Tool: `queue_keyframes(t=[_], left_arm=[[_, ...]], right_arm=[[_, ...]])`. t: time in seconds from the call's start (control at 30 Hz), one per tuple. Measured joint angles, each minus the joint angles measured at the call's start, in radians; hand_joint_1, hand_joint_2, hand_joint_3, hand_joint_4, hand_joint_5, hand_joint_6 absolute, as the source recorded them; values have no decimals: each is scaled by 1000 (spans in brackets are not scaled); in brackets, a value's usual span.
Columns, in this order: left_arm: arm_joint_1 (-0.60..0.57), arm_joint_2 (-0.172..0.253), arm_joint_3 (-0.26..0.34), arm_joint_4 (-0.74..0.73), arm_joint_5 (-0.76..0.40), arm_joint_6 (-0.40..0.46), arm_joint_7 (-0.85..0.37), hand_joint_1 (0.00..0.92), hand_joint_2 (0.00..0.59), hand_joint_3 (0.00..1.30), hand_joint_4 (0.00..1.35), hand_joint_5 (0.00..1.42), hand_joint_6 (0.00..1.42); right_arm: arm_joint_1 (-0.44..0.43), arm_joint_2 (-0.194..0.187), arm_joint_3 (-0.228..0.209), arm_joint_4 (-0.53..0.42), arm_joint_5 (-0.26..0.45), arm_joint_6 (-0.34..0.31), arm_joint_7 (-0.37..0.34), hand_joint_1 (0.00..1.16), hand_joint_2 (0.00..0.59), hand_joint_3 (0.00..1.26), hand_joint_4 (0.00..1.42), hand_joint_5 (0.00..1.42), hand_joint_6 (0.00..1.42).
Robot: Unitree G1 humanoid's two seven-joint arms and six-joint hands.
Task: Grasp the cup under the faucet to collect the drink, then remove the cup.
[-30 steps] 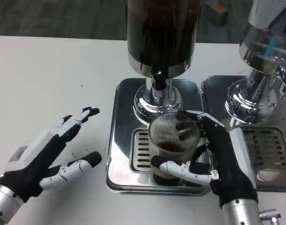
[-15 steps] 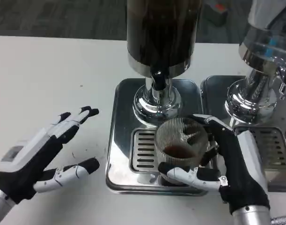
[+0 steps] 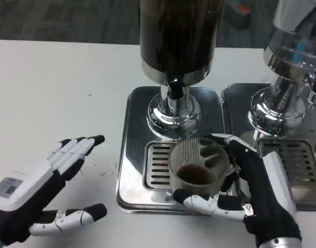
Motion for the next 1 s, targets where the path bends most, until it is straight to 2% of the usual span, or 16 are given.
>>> queue_keyframes(t=[0.27, 0.43, 0.67, 1.0], left_arm=[[96, 39, 6, -80, 96, 60, 83, 0, 168, 0, 0, 0, 0], [170, 54, 25, -153, 105, 98, 95, 0, 169, 0, 0, 0, 0], [260, 68, 57, -229, 126, 125, 127, 0, 169, 0, 0, 0, 0], [272, 68, 67, -246, 132, 149, 134, 0, 162, 0, 0, 0, 0]], right_arm=[[35, -11, 19, -39, -1, 0, 7, 1070, 210, 518, 634, 720, 938], [48, -17, 22, -64, 1, 0, 10, 1070, 210, 519, 644, 732, 952], [81, -48, 24, -93, 4, 0, 42, 1068, 210, 523, 644, 733, 953], [101, -58, 39, -111, 9, 0, 56, 1060, 208, 524, 644, 733, 953]])
